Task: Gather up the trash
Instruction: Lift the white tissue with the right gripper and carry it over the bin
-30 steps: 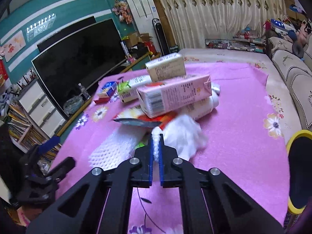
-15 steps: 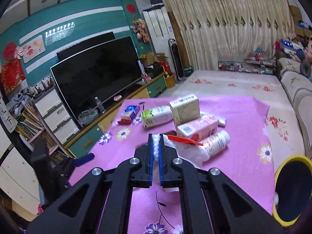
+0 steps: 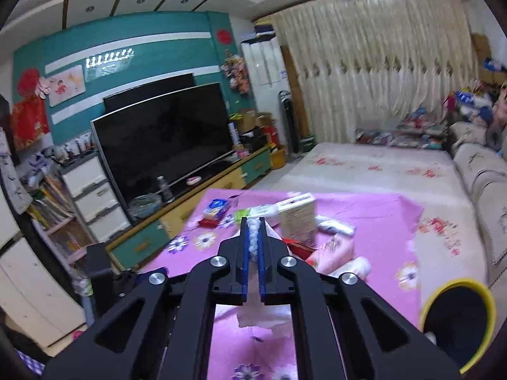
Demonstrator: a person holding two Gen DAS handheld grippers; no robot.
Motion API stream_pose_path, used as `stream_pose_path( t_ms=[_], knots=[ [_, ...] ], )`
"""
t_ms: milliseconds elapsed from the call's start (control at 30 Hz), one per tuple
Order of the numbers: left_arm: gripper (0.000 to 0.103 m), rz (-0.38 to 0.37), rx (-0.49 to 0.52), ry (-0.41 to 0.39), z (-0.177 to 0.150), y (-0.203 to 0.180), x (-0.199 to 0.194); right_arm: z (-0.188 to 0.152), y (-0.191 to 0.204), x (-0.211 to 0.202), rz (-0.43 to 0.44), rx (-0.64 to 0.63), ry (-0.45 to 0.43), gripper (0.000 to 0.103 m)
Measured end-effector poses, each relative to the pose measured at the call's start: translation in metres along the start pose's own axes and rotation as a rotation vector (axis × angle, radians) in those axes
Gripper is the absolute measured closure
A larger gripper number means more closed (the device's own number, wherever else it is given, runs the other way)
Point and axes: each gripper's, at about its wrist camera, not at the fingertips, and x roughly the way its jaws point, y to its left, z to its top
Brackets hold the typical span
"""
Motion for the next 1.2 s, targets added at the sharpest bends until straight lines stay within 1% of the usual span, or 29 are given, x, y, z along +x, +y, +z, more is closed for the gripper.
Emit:
stream_pose_path(
  t_ms=[100, 167, 233, 267, 300, 333, 400, 433, 467, 500, 567, 600, 633, 667, 700, 767, 800, 867, 933, 967, 1067, 1200],
  knots=[
    [0.005, -0.003, -0.001, 0.004, 0.0, -0.001, 0.001, 0.011, -0.002, -0.011, 0.07, 0.003, -0.009, 0.098],
    [0.005, -0.008, -0.003, 0.006, 0.0, -0.002, 0.002, 0.017, 0.004, -0.02, 0.026, -0.04, -0.039, 0.098],
    [0.005, -0.012, -0.001, 0.006, 0.0, -0.003, 0.002, 0.022, 0.002, -0.024, 0.108, -0.019, -0.025, 0.098],
    [0.005, -0.013, 0.0, 0.006, -0.001, -0.003, 0.002, 0.022, 0.004, -0.025, 0.066, -0.04, -0.028, 0.098],
    [0.005, -0.015, 0.002, 0.006, 0.0, -0.004, 0.002, 0.021, 0.012, -0.024, -0.079, -0.115, -0.045, 0.098],
    [0.005, -0.017, 0.003, 0.005, -0.001, -0.005, 0.002, 0.02, 0.011, -0.023, -0.1, -0.132, -0.044, 0.098],
    [0.005, -0.032, 0.006, -0.001, 0.0, -0.007, 0.0, 0.018, -0.003, -0.019, 0.046, -0.051, 0.009, 0.098],
    [0.005, -0.046, 0.01, -0.005, 0.001, -0.009, -0.002, 0.015, -0.005, -0.018, -0.029, -0.072, 0.009, 0.098],
    [0.005, -0.058, 0.014, -0.01, 0.001, -0.011, -0.004, 0.009, -0.006, -0.014, -0.191, -0.132, -0.002, 0.098],
    [0.005, -0.067, 0.021, -0.015, 0.002, -0.014, -0.005, 0.003, -0.014, -0.008, -0.262, -0.143, 0.01, 0.098],
    [0.005, -0.074, 0.042, -0.025, 0.003, -0.021, -0.007, -0.009, -0.046, 0.006, -0.234, -0.064, 0.087, 0.098],
    [0.005, -0.077, 0.05, -0.027, 0.003, -0.025, -0.007, -0.019, -0.066, 0.014, -0.258, -0.034, 0.121, 0.098],
    [0.005, -0.084, 0.057, -0.027, 0.004, -0.029, -0.006, -0.03, -0.08, 0.021, -0.314, -0.039, 0.142, 0.098],
    [0.005, -0.089, 0.061, -0.026, 0.004, -0.031, -0.006, -0.039, -0.091, 0.027, -0.344, -0.041, 0.162, 0.098],
    [0.005, -0.094, 0.065, -0.024, 0.004, -0.034, -0.006, -0.055, -0.114, 0.038, -0.363, -0.004, 0.214, 0.098],
    [0.005, -0.097, 0.078, -0.016, 0.005, -0.04, -0.004, -0.075, -0.139, 0.048, -0.381, 0.052, 0.268, 0.098],
    [0.005, -0.097, 0.082, -0.015, 0.006, -0.042, -0.003, -0.09, -0.154, 0.053, -0.407, 0.077, 0.299, 0.098],
    [0.005, -0.095, 0.094, -0.012, 0.007, -0.047, -0.002, -0.109, -0.166, 0.058, -0.41, 0.118, 0.33, 0.098],
    [0.005, -0.096, 0.1, -0.01, 0.009, -0.051, 0.0, -0.12, -0.172, 0.06, -0.407, 0.148, 0.347, 0.098],
    [0.005, -0.097, 0.103, -0.009, 0.009, -0.052, 0.0, -0.121, -0.172, 0.062, -0.406, 0.151, 0.347, 0.098],
    [0.005, -0.101, 0.109, -0.004, 0.01, -0.057, 0.003, -0.123, -0.167, 0.061, -0.363, 0.154, 0.346, 0.098],
    [0.005, -0.104, 0.119, 0.003, 0.01, -0.062, 0.005, -0.118, -0.142, 0.082, -0.294, 0.093, 0.365, 0.098]
  ],
)
